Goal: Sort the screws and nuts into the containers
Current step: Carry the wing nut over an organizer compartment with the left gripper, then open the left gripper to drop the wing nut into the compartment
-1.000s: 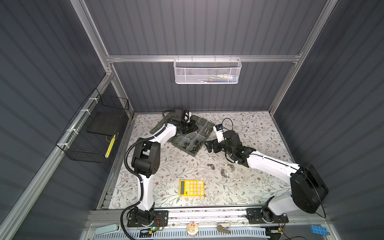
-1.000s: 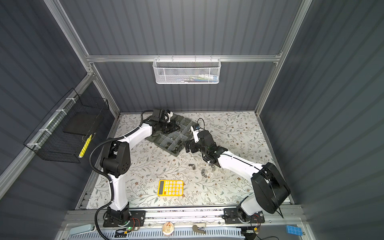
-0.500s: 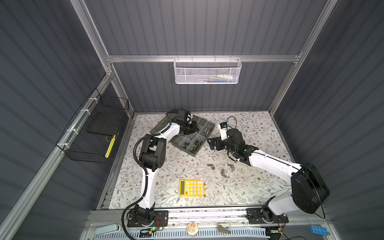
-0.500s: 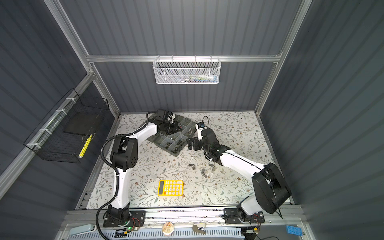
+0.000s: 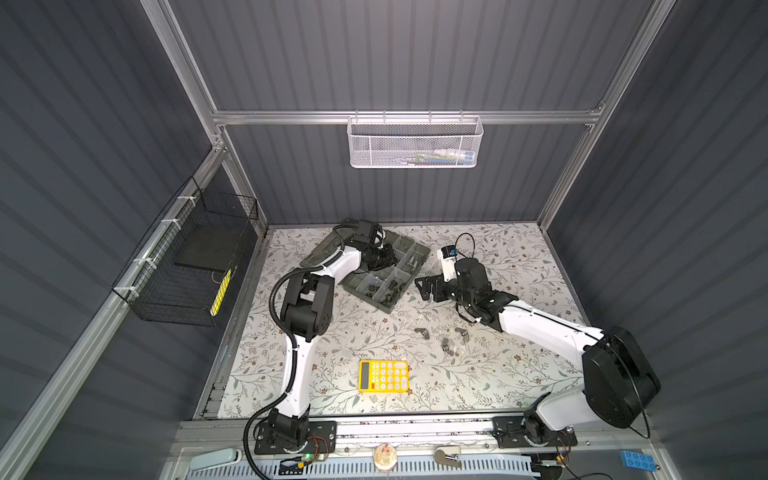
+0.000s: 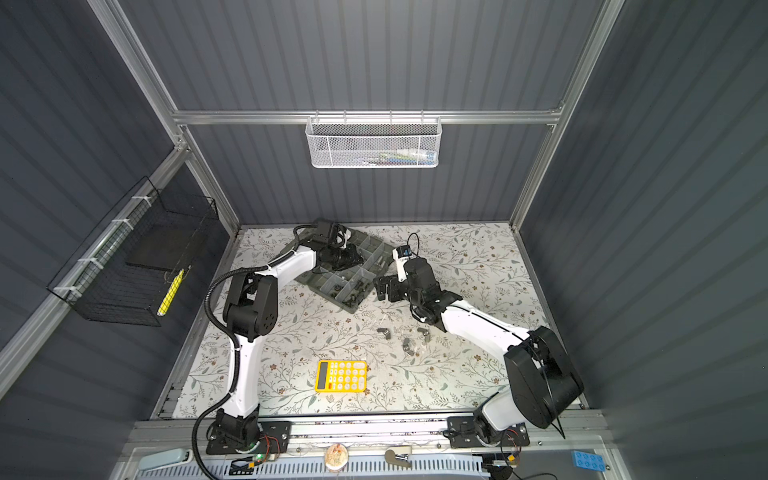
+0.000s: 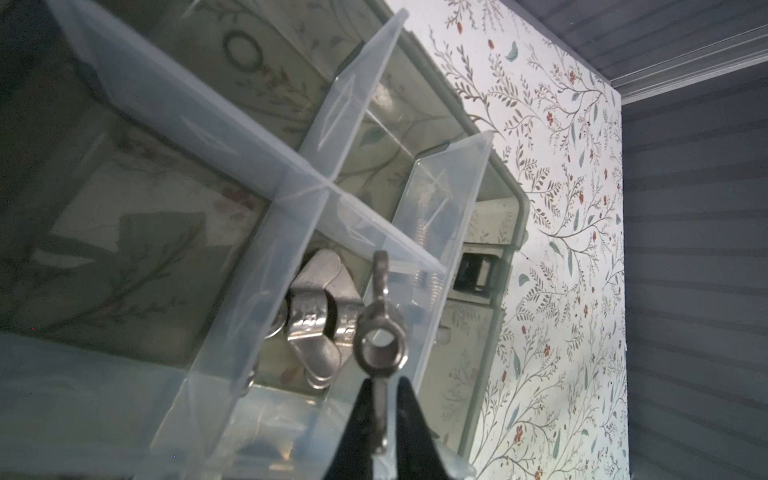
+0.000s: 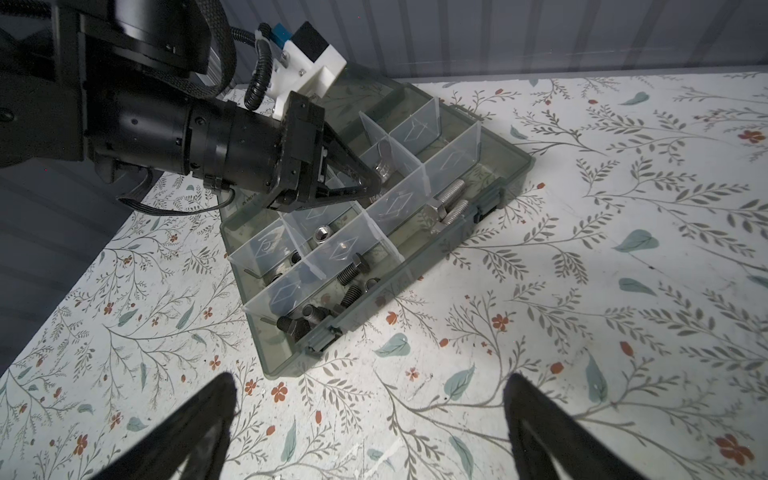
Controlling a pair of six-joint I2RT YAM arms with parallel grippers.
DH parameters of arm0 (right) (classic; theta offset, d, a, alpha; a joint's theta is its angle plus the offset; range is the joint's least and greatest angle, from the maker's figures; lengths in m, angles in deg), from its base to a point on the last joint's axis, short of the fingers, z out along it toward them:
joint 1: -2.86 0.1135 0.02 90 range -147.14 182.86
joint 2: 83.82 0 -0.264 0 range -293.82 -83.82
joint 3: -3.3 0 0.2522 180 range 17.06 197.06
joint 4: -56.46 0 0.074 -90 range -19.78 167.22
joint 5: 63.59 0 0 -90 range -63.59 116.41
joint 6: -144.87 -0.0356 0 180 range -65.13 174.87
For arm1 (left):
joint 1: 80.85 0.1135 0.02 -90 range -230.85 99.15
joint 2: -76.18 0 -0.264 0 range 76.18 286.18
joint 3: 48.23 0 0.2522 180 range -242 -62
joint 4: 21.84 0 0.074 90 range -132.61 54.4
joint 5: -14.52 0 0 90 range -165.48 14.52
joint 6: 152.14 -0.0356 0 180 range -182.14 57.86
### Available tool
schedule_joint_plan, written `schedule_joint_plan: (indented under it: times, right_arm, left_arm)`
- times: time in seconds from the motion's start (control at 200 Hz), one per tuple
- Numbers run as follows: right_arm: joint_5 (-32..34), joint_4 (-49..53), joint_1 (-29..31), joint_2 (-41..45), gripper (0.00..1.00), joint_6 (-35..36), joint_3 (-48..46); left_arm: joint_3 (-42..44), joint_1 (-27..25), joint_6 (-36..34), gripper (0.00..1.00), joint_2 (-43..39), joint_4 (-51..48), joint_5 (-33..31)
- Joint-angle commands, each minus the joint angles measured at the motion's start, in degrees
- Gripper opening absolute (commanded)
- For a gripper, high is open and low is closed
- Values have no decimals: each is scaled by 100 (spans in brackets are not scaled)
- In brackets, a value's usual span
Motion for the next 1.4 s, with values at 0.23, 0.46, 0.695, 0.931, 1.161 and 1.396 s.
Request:
schedule_joint_plan:
  times: [0.23,0.46,0.695,0.931,1.161,1.396]
  right_arm:
    - [-93,-52,-68,253,99,-117,-136]
    - [-73,-104,-92,367,99,-138,-223]
    - [-73,-188,-202,557,99,-201,-381]
    - [-246,-276,-500,772,99,-347,-580]
    - [-180,-254,-708,897,99,-378,-708]
    - [290,839,-858,1239,99,-401,-682]
  left_arm:
    - [-45,20,-108,30,-142,-283,-135]
    - [-204,-14,-158,48,-536,-460,-169]
    - [-354,-192,-369,96,-1184,-855,-304]
    - [-19,-590,-515,100,-1977,-977,-648]
    - [919,-943,-462,100,-2870,-596,-743]
    - [2326,-1125,-316,100,-3744,174,-600]
